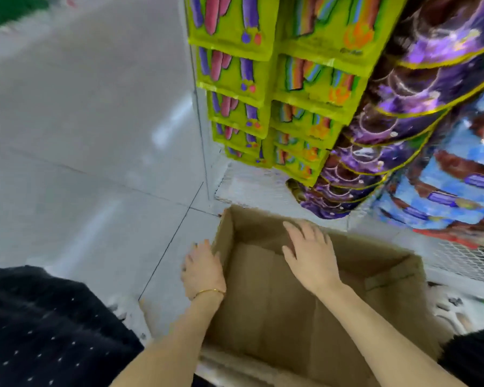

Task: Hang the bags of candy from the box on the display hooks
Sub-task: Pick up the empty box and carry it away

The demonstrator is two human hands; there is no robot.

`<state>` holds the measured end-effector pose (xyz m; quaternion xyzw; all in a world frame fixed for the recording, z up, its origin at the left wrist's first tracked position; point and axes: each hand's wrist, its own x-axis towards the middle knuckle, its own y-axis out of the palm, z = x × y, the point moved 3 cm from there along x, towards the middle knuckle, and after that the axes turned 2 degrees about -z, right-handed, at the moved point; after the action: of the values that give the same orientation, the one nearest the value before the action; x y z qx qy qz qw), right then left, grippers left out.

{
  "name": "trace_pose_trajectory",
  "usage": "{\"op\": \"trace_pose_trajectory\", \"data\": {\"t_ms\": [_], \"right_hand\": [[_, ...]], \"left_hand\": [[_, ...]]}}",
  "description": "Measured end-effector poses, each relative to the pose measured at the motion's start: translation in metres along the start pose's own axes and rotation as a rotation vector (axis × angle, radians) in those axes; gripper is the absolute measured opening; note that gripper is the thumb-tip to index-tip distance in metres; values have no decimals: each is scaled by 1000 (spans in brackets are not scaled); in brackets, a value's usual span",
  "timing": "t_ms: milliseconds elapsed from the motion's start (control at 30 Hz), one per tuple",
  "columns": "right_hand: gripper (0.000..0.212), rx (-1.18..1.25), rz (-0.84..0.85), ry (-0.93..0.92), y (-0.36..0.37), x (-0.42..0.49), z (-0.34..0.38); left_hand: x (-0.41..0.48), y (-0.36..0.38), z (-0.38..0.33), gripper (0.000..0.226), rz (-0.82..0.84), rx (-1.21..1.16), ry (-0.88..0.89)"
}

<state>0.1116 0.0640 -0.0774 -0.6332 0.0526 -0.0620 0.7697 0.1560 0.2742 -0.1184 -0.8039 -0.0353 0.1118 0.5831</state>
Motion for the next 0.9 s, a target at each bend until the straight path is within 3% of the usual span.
{"op": "trace_pose_trajectory", "data": {"t_ms": [100,267,333,400,467,533,600,800,900], "right_hand": [[56,-62,49,-59,7,13,5],[64,-83,118,-88,9,29,23],[67,-68,135,-90,8,37,36],[69,-37,132,-41,4,44,49],[68,6,155,40,1,50,54],[62,68,209,102,1,56,53],[55,132,266,128,6,63,53],[64,154,452,166,37,96,68],[48,78,473,118,49,121,82]], "left_hand": [[58,-15,13,39,-66,112,80],[87,-81,61,74,-204,150,-17],[53,-91,80,83,-247,-5,-161],[11,-83,101,94,-231,-226,-431],[-26,-61,111,103,-96,-457,-655],[-53,-40,104,106,40,-681,-712],[-66,-30,98,106,33,-822,-725],[-33,-35,127,80,-81,-725,-656],[-9,-35,139,69,-107,-715,-735]]}}
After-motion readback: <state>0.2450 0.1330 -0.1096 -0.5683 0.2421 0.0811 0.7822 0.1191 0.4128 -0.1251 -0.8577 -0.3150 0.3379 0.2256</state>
